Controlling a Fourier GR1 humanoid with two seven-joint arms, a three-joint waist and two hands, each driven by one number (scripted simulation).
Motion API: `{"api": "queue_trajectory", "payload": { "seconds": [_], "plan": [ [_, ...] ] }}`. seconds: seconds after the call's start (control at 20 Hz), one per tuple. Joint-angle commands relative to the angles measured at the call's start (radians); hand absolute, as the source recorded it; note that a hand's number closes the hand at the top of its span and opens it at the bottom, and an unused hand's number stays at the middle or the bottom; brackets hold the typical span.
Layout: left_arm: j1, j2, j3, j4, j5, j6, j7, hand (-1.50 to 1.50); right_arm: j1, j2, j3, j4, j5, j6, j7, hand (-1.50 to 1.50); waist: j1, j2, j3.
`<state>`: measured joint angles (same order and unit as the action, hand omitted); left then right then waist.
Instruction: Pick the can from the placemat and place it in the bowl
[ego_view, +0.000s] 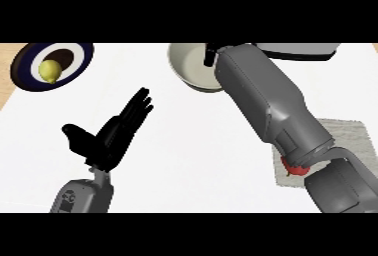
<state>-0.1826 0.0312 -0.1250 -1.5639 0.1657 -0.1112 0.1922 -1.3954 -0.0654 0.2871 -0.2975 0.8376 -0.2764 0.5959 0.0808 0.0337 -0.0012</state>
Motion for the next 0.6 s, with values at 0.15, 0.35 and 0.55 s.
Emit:
{"api": "queue_trajectory", "payload": {
  "seconds": [0.15, 0.35, 0.55],
  "plan": [
    [-0.026, -0.011, -0.011, -0.002, -0.003, 0.008, 0.029, 0.00, 0.045, -0.030, -0.115, 0.077, -0.091, -0.080, -0.177, -1.50, 0.010, 0.009, 0.002],
    [0.003, 0.015, 0.009, 0.007, 0.007, -0.019, -0.001, 0.00, 0.047, 0.003, -0.230, 0.002, -0.196, -0.215, -0.230, -1.50, -0.001, 0.001, 0.003],
    [0.011, -0.001, -0.012, -0.012, -0.005, -0.003, 0.008, 0.00, 0.078, 0.019, -0.345, -0.144, -0.308, -0.405, -0.396, -1.50, -0.011, -0.003, 0.006]
  ]
}}
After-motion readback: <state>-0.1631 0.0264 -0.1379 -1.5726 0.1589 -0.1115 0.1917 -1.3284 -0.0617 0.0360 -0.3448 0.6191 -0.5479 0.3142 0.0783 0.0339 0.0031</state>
